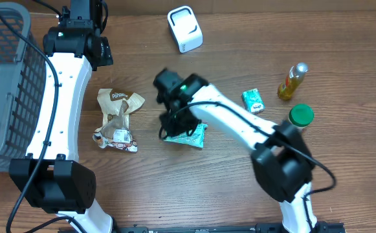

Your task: Scan the item barcode

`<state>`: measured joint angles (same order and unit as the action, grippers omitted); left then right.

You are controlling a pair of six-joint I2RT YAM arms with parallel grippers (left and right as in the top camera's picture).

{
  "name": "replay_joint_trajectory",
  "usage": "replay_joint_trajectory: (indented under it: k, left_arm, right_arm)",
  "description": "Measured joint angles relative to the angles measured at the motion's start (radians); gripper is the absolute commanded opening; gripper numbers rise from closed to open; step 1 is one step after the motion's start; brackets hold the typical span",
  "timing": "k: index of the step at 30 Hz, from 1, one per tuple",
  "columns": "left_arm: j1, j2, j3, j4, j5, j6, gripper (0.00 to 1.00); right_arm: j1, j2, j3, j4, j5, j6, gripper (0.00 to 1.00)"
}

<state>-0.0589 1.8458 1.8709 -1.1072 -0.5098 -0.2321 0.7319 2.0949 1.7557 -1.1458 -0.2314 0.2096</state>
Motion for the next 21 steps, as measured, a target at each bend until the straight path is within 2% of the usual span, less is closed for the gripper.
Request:
replay_joint_trajectory:
  k: [2, 3, 10, 14, 21]
  left_arm:
    - [0.0, 0.0, 0.0, 0.0, 0.0, 0.0, 1.0]
    - [0.0, 0.0, 0.0, 0.0, 0.0, 0.0, 1.0]
    - [0.0, 0.0, 0.0, 0.0, 0.0, 0.0, 1.0]
    - [0.0, 0.0, 0.0, 0.0, 0.0, 0.0, 0.99]
    - [0.0, 0.0, 0.0, 0.0, 0.0, 0.0, 1.0]
  right_arm:
    - [-0.047, -0.039, 0.011, -0.019, 0.0, 0.034, 0.91]
    - [-0.102, -0.056, 0.016, -0.037, -0.006, 0.066, 1.0]
    - [-0.369, -0.061, 0.017, -0.131, -0.13, 0.089, 0.96]
    - [-0.373, -0.061, -0.014, -0.136, -0.169, 0.069, 0.91]
    - [-0.357, -0.065, -0.196, 0.025, -0.214, 0.088, 0.84]
